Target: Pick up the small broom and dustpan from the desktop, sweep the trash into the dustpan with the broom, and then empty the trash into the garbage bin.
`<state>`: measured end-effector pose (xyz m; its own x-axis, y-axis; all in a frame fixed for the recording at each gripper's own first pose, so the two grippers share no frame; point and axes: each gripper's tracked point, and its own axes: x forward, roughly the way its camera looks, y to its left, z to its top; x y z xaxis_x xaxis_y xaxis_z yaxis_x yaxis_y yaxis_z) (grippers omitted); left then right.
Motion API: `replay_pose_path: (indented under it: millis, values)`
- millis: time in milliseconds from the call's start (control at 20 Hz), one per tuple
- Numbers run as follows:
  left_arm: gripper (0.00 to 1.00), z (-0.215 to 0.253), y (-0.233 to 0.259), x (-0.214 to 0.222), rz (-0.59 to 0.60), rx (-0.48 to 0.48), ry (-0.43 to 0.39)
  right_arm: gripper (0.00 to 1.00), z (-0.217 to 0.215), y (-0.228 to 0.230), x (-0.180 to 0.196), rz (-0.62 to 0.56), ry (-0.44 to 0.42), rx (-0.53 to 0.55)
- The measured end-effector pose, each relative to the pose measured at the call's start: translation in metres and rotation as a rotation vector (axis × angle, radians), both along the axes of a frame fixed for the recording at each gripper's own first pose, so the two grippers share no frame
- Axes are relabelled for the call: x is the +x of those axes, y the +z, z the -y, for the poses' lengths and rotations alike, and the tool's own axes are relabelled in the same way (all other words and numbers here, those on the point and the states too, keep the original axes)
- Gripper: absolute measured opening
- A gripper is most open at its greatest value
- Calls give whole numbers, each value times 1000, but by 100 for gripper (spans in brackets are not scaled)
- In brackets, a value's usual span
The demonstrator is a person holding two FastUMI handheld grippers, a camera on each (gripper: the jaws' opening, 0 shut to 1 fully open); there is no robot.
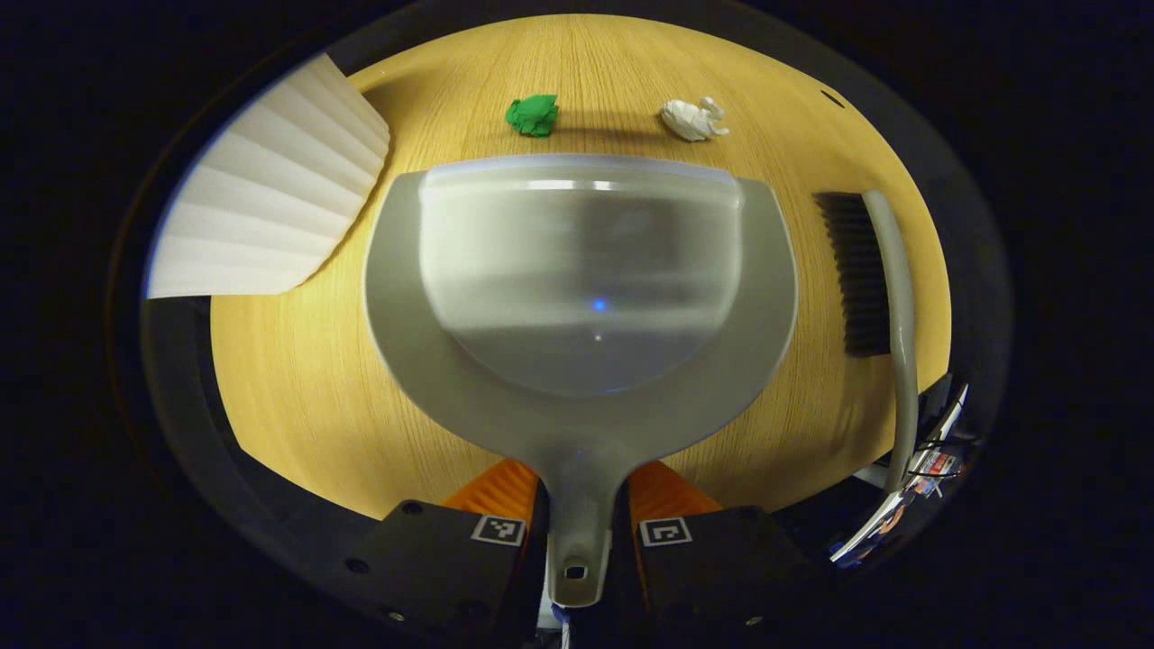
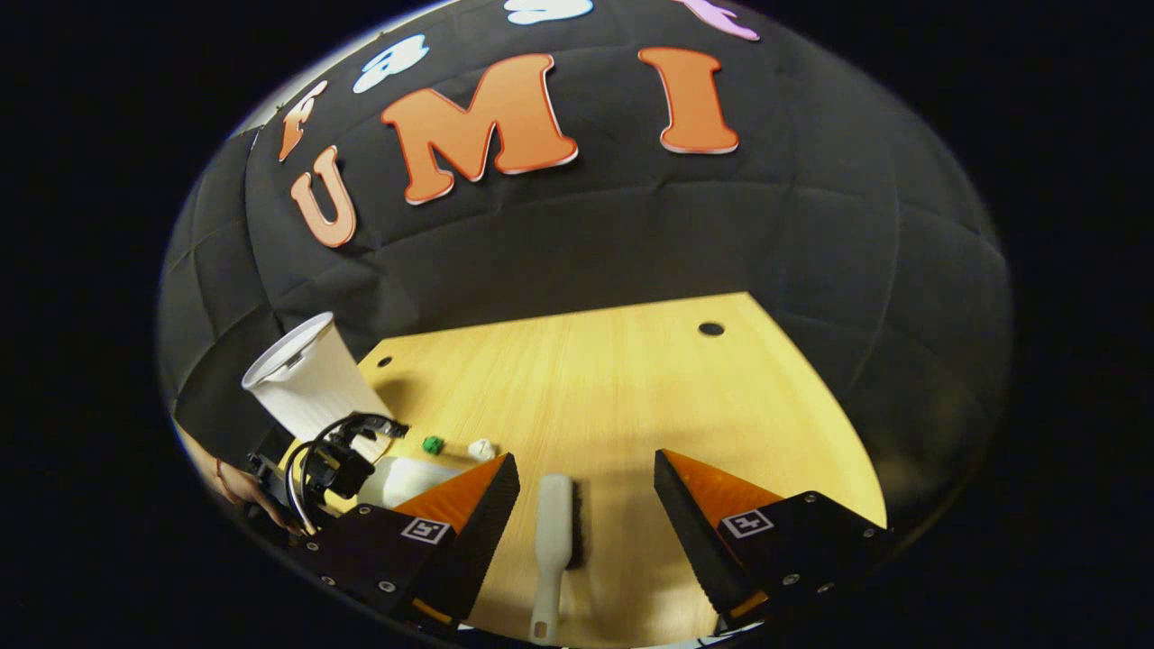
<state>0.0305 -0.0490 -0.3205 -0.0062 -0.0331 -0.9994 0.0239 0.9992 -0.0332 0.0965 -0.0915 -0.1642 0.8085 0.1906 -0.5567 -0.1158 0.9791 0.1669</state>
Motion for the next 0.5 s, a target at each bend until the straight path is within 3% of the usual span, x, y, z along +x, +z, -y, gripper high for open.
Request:
replay_pose_path:
  millis: [250,500]
  values:
    - [31,-9,-2,2,105,-24,-28,94,-28,-85,-38,-376,145,-37]
    - [31,-10,13,1,199,-59,-59,94,-42,-144,-68,-597,184,-147]
